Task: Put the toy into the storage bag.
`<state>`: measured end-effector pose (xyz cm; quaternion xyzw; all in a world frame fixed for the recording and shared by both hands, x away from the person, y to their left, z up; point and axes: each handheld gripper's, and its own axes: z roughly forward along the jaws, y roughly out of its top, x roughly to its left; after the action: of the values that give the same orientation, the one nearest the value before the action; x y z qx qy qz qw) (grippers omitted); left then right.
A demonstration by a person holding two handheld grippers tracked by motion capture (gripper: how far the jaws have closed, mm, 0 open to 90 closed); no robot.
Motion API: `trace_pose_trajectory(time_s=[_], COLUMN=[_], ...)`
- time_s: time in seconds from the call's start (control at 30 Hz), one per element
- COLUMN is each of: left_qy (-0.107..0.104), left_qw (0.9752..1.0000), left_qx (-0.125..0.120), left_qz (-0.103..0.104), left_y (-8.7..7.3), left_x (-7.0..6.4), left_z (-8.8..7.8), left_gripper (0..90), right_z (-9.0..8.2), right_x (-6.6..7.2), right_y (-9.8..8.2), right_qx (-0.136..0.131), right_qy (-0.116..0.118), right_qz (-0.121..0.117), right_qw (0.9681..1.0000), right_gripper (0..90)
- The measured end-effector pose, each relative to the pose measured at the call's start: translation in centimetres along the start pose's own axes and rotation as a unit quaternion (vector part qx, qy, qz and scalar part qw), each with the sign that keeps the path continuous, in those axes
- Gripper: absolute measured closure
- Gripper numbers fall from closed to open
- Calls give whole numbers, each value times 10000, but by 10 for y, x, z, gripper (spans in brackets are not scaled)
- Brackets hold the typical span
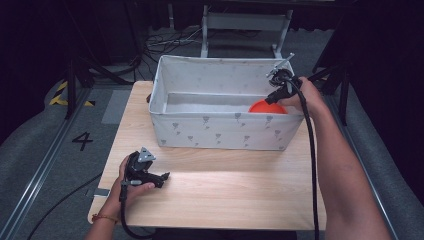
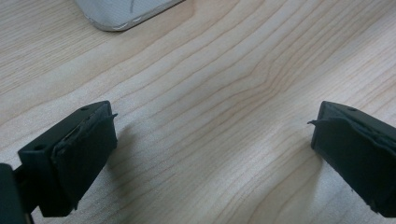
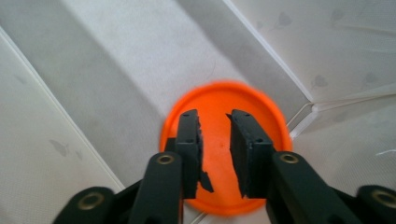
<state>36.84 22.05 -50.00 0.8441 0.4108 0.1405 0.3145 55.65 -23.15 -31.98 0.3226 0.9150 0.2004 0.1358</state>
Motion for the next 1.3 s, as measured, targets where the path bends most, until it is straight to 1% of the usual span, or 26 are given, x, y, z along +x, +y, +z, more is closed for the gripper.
trace_pose_trajectory(time_s=[0.03,0.07,0.13,0.17,0.2,0.23,0.33,0.4,0.47,0.53,0.6,0.67,0.7,0.73,0.77,0.8,0.83,0.93,0.97,1.0,1.1,1.17,1.23,1.3], left_qy=[-1,-1,0,0,1,0,-1,0,0,0,0,-1,-1,-2,-2,1,-1,0,-1,0,0,0,0,-1], left_qw=[10000,10000,10000,10000,10000,10000,10000,10000,10000,10000,10000,10000,10000,10000,10000,10000,10000,10000,10000,10000,10000,10000,10000,10000], left_qx=[-1,0,-2,-2,-1,0,0,0,-1,-1,-1,-1,-3,0,0,2,-1,-1,-1,-3,-3,-2,-2,-2], left_qz=[-1,-1,1,1,1,1,0,1,-1,-1,-1,-2,0,3,3,-5,-2,0,3,0,1,1,1,2], left_y=[0,0,0,0,0,0,0,0,0,0,0,0,0,0,0,0,0,0,0,0,0,0,0,0], left_x=[0,0,0,0,0,0,0,0,0,0,0,0,0,0,0,0,0,0,0,0,0,0,0,0], left_z=[0,0,0,0,0,0,0,0,0,0,0,0,0,0,0,0,0,0,0,0,0,0,0,0], left_gripper=[6,5,5,6,6,5,6,6,5,5,5,5,5,5,5,5,5,5,6,5,5,5,5,5], right_z=[-2,-3,-8,-8,-10,-14,-16,-20,-24,-28,-32,-37,-40,-42,-42,-47,-50,-59,-62,-65,-73,-78,-82,-85], right_x=[0,0,0,0,0,1,2,2,3,5,6,8,8,9,9,12,13,19,21,23,28,32,36,41], right_y=[-1,-2,-5,-5,-6,-8,-11,-14,-16,-19,-21,-23,-24,-25,-25,-27,-28,-31,-32,-33,-38,-42,-45,-49], right_qx=[-51,-88,-243,-243,-308,-455,-494,-601,-709,-756,-812,-889,-955,-1002,-1002,-1076,-1115,-1260,-1336,-1382,-1520,-1565,-1580,-1596], right_qy=[-51,-31,-83,-83,-27,-14,-47,-72,-45,-81,-66,-131,-115,-152,-152,-226,-229,-296,-350,-404,-437,-407,-448,-462], right_qz=[48,76,104,104,132,190,210,236,276,248,255,234,245,265,265,262,264,255,252,251,175,183,82,50], right_qw=[10000,9999,9996,9996,9994,9988,9985,9979,9971,9968,9963,9957,9951,9945,9945,9936,9932,9913,9901,9893,9873,9867,9864,9861], right_gripper=[698,687,677,677,666,648,626,604,573,550,527,489,461,438,438,382,350,277,260,259,249,243,242,241])
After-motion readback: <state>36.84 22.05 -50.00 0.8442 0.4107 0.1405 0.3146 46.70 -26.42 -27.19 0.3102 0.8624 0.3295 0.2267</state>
